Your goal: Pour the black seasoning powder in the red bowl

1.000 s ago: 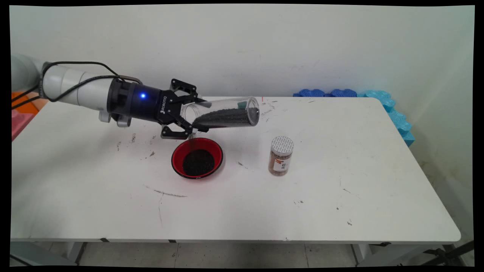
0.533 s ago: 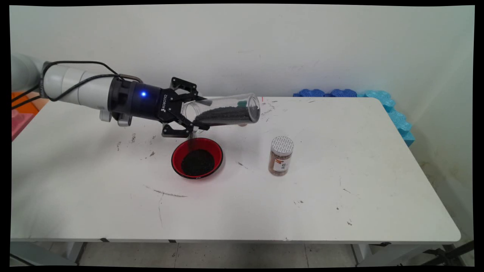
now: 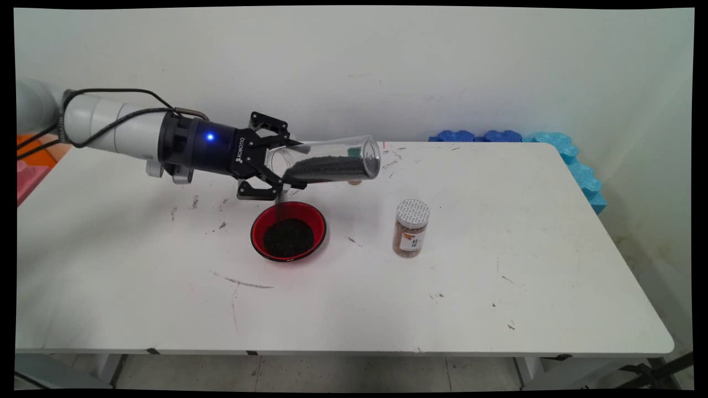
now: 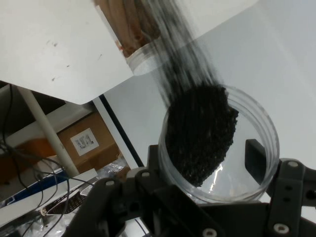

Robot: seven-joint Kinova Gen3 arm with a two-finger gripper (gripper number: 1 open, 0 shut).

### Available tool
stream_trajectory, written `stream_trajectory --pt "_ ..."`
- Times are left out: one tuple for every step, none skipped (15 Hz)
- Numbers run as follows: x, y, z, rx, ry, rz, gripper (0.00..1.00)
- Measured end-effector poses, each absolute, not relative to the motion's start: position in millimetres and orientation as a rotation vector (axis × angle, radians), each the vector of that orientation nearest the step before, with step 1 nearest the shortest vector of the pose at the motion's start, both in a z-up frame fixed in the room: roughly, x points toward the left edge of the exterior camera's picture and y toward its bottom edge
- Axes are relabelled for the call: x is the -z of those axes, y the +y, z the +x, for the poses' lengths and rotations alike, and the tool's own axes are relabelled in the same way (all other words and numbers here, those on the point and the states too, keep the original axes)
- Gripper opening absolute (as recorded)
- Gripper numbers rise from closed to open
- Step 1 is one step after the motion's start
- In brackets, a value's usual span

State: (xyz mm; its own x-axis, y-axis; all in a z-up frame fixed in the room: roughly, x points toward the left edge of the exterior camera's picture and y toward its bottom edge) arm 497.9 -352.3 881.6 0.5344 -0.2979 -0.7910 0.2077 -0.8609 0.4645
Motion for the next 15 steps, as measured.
stream_trajectory --pt "-881.6 -352.3 498.0 1.302 -0.076 2.261 0.00" --pt "-881.6 -352.3 498.0 1.301 -0.079 2.260 0.00" --pt "-881.5 -352.3 498.2 1.300 -0.082 2.260 0.00" --pt "-881.3 -352.4 498.3 1.298 -0.085 2.260 0.00" --pt "-881.2 -352.3 498.4 1.297 -0.088 2.260 0.00" --pt "-881.0 -352.3 498.5 1.295 -0.093 2.260 0.00" --pt "-880.8 -352.3 498.6 1.293 -0.098 2.260 0.00" --pt "-880.5 -352.2 498.9 1.289 -0.107 2.261 0.00" --pt "-880.0 -352.1 499.2 1.284 -0.120 2.262 0.00" --pt "-879.4 -352.1 499.4 1.277 -0.135 2.263 0.00" --pt "-878.9 -352.1 499.7 1.271 -0.147 2.264 0.00" --pt "-878.6 -352.1 499.8 1.268 -0.155 2.265 0.00" --pt "-878.1 -352.2 499.9 1.262 -0.166 2.265 0.00" --pt "-877.6 -352.3 499.9 1.256 -0.179 2.266 0.00" --pt "-877.1 -352.3 499.9 1.250 -0.194 2.266 0.00"
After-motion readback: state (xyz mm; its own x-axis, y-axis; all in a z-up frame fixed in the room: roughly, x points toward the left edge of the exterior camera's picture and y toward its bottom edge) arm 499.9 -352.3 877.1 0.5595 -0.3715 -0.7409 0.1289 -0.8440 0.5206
